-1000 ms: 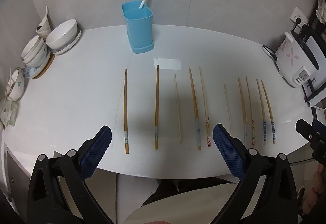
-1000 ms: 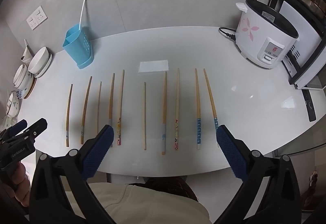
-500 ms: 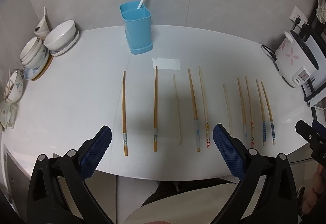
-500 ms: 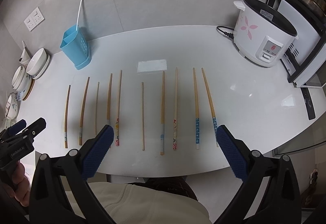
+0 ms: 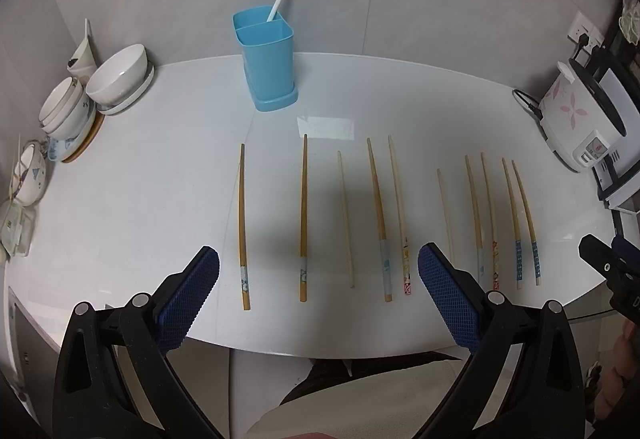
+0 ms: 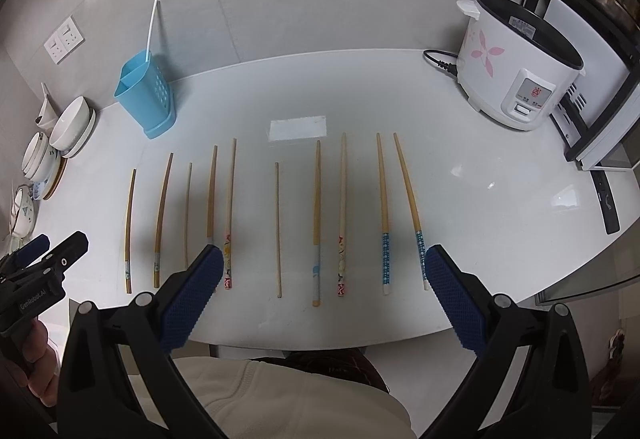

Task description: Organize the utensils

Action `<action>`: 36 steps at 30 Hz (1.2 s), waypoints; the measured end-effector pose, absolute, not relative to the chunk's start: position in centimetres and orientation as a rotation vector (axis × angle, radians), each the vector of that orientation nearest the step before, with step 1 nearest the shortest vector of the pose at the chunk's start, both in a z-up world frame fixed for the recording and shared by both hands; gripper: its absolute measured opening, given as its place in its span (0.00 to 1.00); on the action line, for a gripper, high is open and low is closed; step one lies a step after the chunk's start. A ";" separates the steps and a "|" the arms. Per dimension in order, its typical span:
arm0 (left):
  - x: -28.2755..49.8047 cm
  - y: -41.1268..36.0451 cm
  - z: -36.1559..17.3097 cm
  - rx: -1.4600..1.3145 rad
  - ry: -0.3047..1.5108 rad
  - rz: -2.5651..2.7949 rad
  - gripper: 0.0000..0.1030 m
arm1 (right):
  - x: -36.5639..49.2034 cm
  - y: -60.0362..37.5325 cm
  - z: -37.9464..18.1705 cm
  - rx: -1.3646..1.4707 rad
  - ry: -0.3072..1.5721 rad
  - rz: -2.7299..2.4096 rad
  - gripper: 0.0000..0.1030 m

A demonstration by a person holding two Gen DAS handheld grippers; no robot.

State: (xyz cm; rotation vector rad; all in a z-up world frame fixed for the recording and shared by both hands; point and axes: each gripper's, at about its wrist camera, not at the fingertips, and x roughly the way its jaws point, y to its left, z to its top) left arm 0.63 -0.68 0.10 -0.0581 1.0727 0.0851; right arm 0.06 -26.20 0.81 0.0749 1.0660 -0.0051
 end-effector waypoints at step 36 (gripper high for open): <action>0.9 -1.0 0.3 -0.053 1.072 0.076 0.94 | 0.5 -26.8 0.7 0.075 1.069 -0.005 0.94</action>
